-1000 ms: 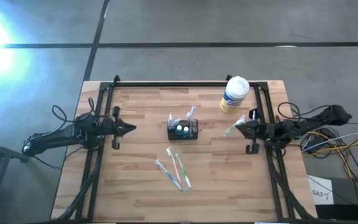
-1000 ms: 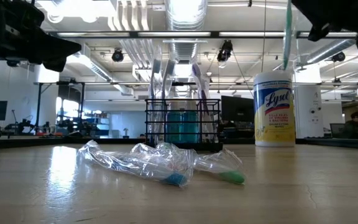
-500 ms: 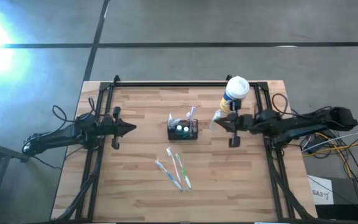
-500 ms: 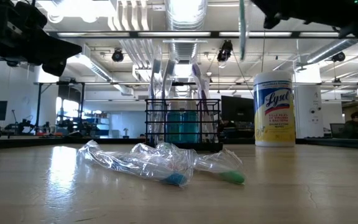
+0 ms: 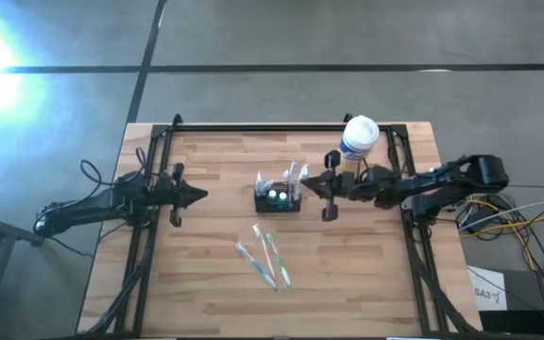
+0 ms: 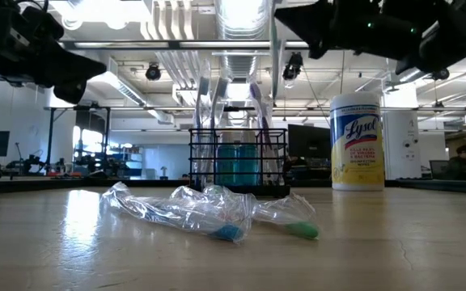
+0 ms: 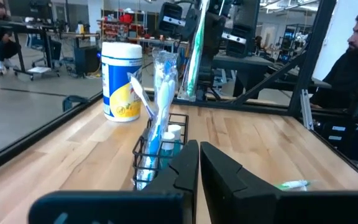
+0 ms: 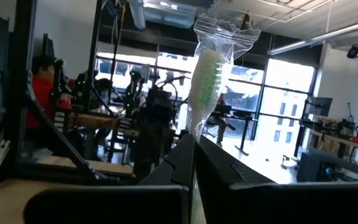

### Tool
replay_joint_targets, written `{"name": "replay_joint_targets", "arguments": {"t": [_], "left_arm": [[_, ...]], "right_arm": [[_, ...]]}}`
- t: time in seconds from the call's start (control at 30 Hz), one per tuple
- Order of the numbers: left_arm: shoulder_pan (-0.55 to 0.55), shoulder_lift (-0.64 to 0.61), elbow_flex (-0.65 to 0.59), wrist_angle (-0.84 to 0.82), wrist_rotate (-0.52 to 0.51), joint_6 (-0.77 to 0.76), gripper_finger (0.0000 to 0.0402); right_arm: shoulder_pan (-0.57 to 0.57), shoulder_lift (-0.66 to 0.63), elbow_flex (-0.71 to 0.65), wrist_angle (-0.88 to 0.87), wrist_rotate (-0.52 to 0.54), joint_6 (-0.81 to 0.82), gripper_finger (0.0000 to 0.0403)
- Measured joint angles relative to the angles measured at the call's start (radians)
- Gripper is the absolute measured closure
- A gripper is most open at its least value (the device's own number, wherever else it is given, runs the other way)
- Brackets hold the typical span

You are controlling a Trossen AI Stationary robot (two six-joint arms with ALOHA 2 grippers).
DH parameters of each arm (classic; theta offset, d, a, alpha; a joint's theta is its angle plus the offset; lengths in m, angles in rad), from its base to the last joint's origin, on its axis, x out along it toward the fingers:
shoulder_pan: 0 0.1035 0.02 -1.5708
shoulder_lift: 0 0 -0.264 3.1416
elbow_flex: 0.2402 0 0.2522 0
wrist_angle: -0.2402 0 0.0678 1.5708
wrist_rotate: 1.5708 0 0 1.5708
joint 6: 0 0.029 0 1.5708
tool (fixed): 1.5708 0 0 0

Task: Pick & Place toothbrushing station
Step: Put the right green toothbrush into the black wire organizer

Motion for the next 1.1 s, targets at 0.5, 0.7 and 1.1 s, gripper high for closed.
{"name": "replay_joint_targets", "arguments": {"t": [0.5,0.7,1.1], "left_arm": [[0.000,0.000,0.000,-0.012,-0.001,-0.014,0.0381],[0.000,0.000,0.000,-0.013,-0.001,-0.018,0.0381],[0.000,0.000,0.000,-0.013,-0.001,-0.024,0.0381]], "right_arm": [[-0.002,0.188,-0.047,0.188,0.051,-0.045,0.0395],[-0.002,0.255,-0.048,0.218,0.070,-0.052,0.0395],[0.001,0.325,-0.049,0.245,0.095,-0.038,0.0395]]}}
